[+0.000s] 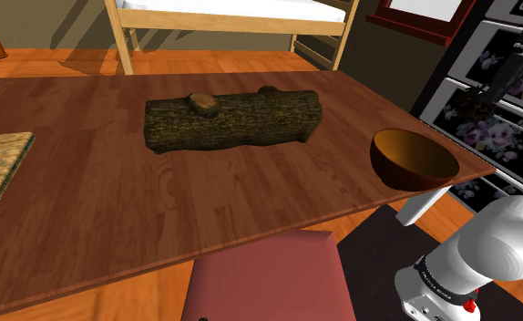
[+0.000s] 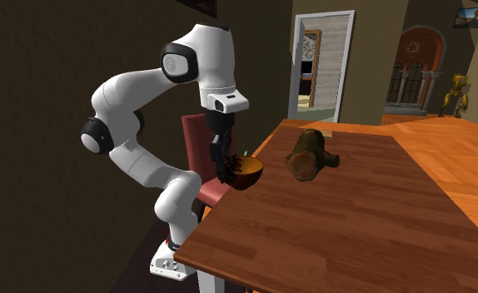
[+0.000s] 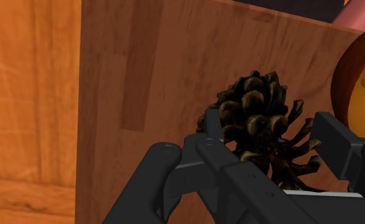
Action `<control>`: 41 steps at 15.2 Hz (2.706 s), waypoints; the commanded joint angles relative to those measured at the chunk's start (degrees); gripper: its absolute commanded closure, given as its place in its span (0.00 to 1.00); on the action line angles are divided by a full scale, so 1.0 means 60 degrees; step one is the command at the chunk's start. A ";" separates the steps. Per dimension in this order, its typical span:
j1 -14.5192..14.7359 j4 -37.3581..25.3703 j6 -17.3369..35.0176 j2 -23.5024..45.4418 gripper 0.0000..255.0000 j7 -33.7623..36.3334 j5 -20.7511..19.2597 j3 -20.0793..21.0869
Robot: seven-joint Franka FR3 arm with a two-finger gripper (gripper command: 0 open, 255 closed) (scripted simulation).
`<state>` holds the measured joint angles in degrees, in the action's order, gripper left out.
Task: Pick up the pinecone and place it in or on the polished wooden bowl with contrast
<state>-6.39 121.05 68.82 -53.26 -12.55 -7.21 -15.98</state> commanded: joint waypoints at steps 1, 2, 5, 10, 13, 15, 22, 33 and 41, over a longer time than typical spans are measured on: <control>0.0034 -0.0399 -0.0225 0.0174 1.00 0.0000 0.0043 0.0025; 0.0050 -0.0586 -0.0327 0.0260 1.00 -0.0001 0.0061 0.0034; 0.0019 -0.0392 -0.0380 0.0054 1.00 0.0447 0.0429 0.0508; -0.0018 0.0027 -0.0407 -0.0363 1.00 0.1556 0.1415 0.1682; -0.0020 0.0162 -0.0386 -0.0510 1.00 0.2215 0.2040 0.2388; -0.0019 0.0203 -0.0355 -0.0564 1.00 0.2650 0.2464 0.2860; -0.0001 0.0723 0.0024 -0.0840 1.00 0.3448 0.3302 0.3808; 0.0036 0.2434 0.0903 -0.1665 1.00 0.3296 0.3397 0.3925; 0.0036 0.2434 0.0902 -0.1665 0.00 0.3297 0.3397 0.3926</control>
<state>-6.17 135.65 74.23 -63.24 7.22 13.18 7.57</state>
